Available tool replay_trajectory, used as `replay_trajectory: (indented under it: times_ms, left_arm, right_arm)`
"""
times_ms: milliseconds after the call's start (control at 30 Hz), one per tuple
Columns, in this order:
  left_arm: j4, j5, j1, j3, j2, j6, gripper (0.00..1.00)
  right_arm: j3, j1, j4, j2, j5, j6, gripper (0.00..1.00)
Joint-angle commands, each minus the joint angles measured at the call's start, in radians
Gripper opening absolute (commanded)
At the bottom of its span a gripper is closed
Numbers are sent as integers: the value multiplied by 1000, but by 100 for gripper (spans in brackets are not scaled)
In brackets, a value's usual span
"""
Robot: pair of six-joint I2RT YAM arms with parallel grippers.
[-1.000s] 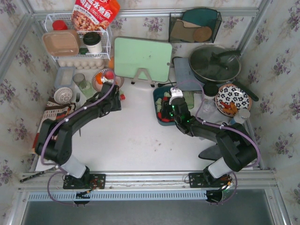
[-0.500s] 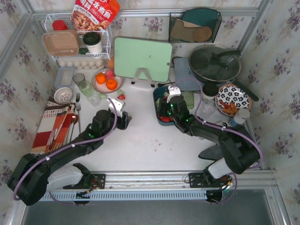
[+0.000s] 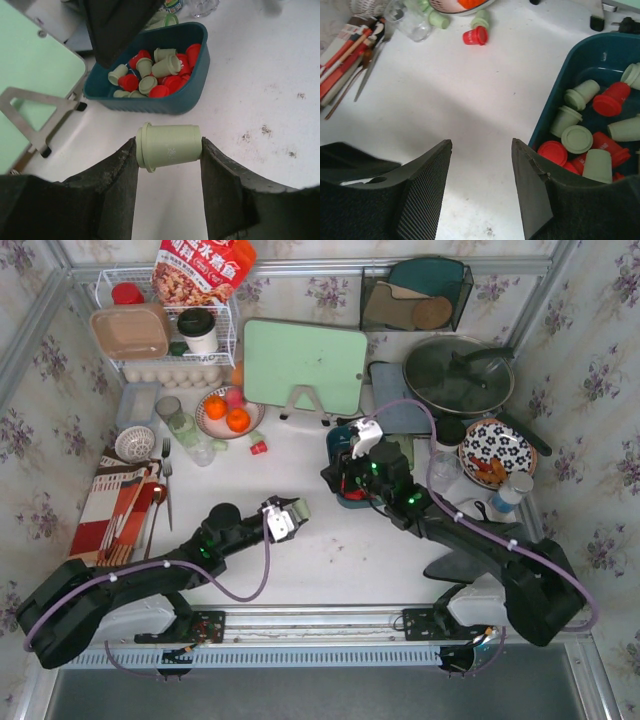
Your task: Mix the coffee capsules in the storage basket
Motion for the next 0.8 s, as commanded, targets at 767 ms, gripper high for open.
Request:
replay_trajectory:
  times_ms: [767]
  left_arm:
    - [117,28,-58,81,126,86,16]
  right_arm:
    - [-126,106,6,-108,-243,85,52]
